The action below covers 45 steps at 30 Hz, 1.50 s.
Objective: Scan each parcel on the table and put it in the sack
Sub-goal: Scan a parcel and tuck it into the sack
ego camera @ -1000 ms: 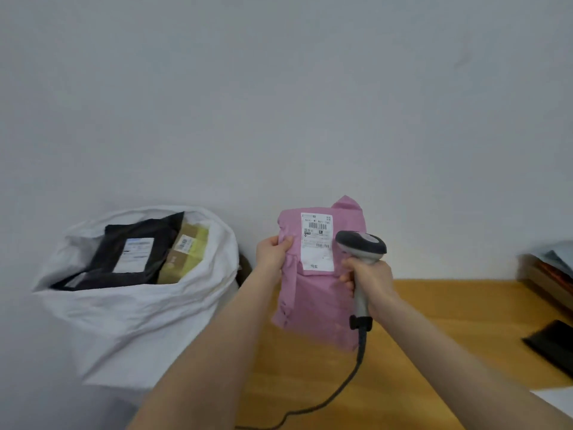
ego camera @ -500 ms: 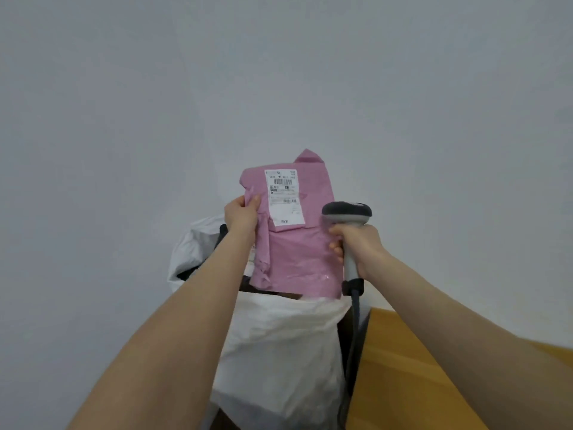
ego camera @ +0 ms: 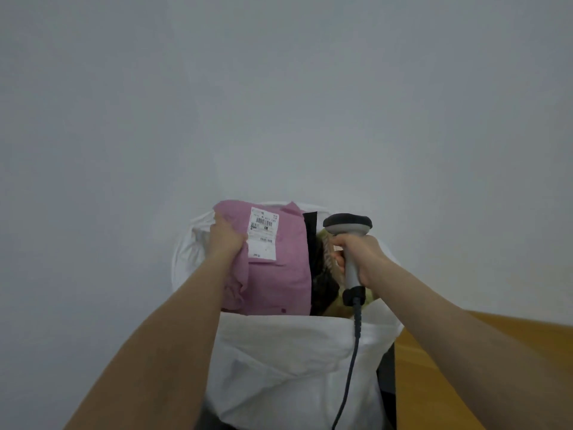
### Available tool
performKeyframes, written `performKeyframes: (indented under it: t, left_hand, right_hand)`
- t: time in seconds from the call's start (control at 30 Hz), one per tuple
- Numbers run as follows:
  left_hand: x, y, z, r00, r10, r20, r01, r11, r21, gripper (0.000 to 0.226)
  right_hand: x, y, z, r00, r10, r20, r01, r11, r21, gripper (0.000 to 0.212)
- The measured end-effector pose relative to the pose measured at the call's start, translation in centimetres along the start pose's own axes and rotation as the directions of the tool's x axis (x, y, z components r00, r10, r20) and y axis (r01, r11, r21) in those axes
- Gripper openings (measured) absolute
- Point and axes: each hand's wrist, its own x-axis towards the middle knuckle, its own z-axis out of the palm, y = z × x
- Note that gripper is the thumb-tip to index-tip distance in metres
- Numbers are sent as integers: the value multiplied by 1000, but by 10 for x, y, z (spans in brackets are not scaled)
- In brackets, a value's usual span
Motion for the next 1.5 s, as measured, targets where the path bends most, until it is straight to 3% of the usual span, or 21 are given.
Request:
performKeyframes:
  t: [0.03, 0.1, 0.2, 0.3, 0.5, 0.7, 1.07, 1.5]
  left_hand:
    - [-2, -4, 9, 998, 33, 48, -41, 981, 189, 75]
    - [-8, -3, 26, 981, 120, 153, -173, 898, 405, 71]
    - [-17, 9, 47, 915, 126, 383, -301, 847, 439, 48]
    - [-20, 25, 57, 930, 164, 329, -313, 824, 472, 43]
    - [-47, 99, 89, 812, 484, 326, -557, 810, 183, 43]
    - [-129, 173, 136, 629, 656, 418, -749, 654, 101, 45]
    - [-343, 261, 234, 389, 653, 650, -829, 556, -63, 50]
    - [-616, 372, 350, 41, 659, 751, -889, 368, -274, 55]
  right_hand:
    - [3, 2, 0, 1000, 4, -6, -4, 1000, -1, 19]
    - [7, 7, -1, 1000, -5, -9, 5, 1000, 1, 21]
    - [8, 10, -3, 1000, -16, -16, 16, 1000, -12, 22]
    - [8, 9, -10, 998, -3, -65, 4, 1000, 17, 10]
    - [-5, 14, -56, 976, -12, -216, 40, 991, 127, 8]
    - [-40, 27, -136, 921, 26, -390, 38, 987, 156, 10]
    - [-160, 57, -347, 747, 145, -649, 55, 959, 277, 8]
    - [-299, 86, -598, 414, 271, -869, 119, 930, 347, 11]
